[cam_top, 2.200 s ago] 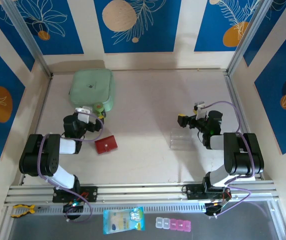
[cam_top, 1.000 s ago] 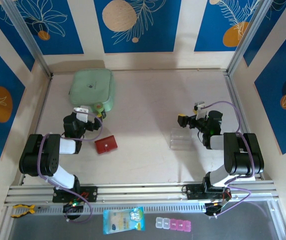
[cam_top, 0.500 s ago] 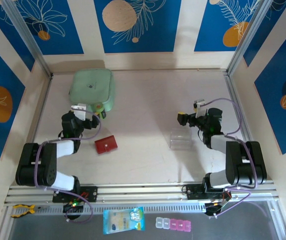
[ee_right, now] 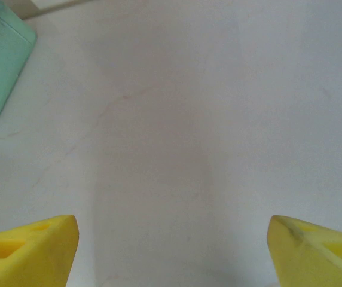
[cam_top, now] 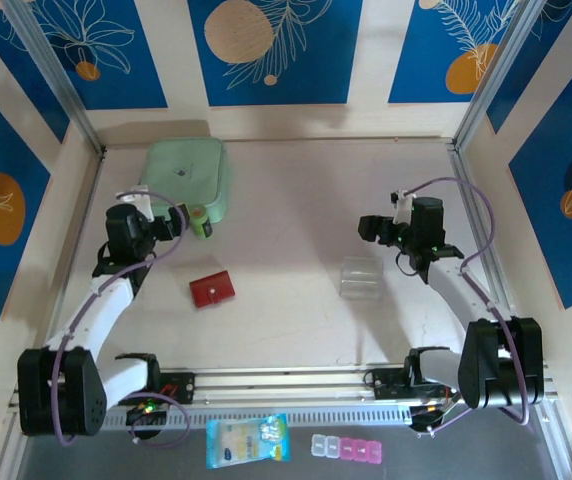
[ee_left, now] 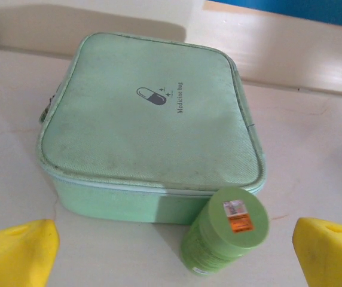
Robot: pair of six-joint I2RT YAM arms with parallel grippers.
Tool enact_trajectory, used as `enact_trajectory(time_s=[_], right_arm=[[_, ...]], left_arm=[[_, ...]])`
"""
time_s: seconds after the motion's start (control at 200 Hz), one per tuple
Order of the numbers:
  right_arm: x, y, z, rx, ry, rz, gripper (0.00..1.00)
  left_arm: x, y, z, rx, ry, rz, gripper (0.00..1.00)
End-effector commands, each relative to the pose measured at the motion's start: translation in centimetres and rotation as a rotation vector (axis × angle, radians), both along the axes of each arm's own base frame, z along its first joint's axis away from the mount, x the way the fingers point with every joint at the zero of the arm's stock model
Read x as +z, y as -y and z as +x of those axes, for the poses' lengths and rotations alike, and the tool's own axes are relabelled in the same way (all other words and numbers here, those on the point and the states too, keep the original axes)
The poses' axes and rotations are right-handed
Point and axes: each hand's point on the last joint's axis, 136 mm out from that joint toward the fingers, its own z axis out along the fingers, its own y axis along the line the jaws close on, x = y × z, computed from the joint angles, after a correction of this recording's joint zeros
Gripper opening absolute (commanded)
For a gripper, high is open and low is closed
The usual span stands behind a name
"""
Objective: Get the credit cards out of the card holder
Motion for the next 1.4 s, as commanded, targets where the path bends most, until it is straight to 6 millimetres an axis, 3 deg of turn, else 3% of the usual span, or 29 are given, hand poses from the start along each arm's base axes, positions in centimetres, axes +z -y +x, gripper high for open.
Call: enact_trajectory(time_s=[0.0, 0.205, 0.33, 0.535, 0.805, 1.396], right_arm=[[-2.2, 0.3, -3.8, -0.065, -0.227, 0.026, 0.78], [-3.5, 1.4, -7.2, -0.148, -0.363, 0.009, 0.69], [-4.2, 1.8, -8.2, -0.176, -0.417, -0.003, 0.54], [-4.6, 1.5, -8.4, -0.183, -0.457, 0.023, 0.39], [-5.2, 2.1, -8.9, -0.217, -0.497, -0.006, 0.31], [-6.2, 1.2, -7.6, -0.166, -0.547, -0.009, 0.19]], left_arm=[[-0.8, 1.3, -2.5, -0.031, -0.171, -0.106, 1.00], [0.2, 3.1, -4.3, -0.154, -0.322, -0.110, 1.00], [-0.5, 4.3, -4.5, -0.233, -0.336, -0.119, 1.00], [-1.2, 3.1, -4.6, -0.204, -0.353, -0.072, 1.00], [-1.3, 2.9, -4.8, -0.202, -0.353, -0.068, 1.00], [-1.4, 3.0, -4.9, -0.204, -0.357, -0.072, 1.00]])
